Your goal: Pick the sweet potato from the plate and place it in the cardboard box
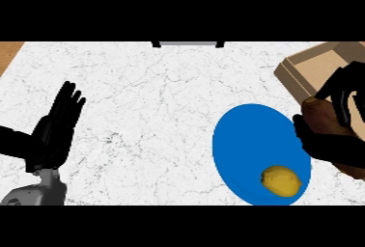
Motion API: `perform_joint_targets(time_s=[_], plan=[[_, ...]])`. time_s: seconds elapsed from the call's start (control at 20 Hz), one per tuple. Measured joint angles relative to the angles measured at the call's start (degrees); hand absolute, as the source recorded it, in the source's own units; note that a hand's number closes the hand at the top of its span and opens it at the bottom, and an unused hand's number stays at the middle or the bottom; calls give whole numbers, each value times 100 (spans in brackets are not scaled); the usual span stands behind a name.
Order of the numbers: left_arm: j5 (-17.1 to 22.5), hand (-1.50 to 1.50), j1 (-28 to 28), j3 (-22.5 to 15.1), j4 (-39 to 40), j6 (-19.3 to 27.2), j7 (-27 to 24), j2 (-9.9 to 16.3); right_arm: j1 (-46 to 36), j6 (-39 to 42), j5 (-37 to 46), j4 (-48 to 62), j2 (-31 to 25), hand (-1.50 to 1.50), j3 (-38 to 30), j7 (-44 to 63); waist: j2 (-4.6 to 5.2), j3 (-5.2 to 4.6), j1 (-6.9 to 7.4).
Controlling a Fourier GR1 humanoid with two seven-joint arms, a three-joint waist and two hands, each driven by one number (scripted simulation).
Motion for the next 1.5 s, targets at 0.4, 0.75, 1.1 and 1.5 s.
perform_joint_targets(time_s=[0.4, 0.75, 1.1, 1.5], plan=[[-33, 0, -96, -35, -42, 14, 109, -37, -217, -633, 162, 1674, -694, 150, -1007, -1279, 13, 2, 27], [-61, 0, -106, -8, 147, -35, -93, -81, -393, -1260, 508, 3345, -1288, 150, -1376, -2479, 17, 4, 40], [-42, 0, -129, 4, 126, -62, -20, -68, -529, -1599, 1160, 5146, -1713, 150, -1122, -3317, 38, 1, 101], [-149, 0, -41, -150, 45, -23, -78, -191, -1006, -1564, 1355, 7346, -1977, -150, -1124, -4047, 56, 10, 163]])
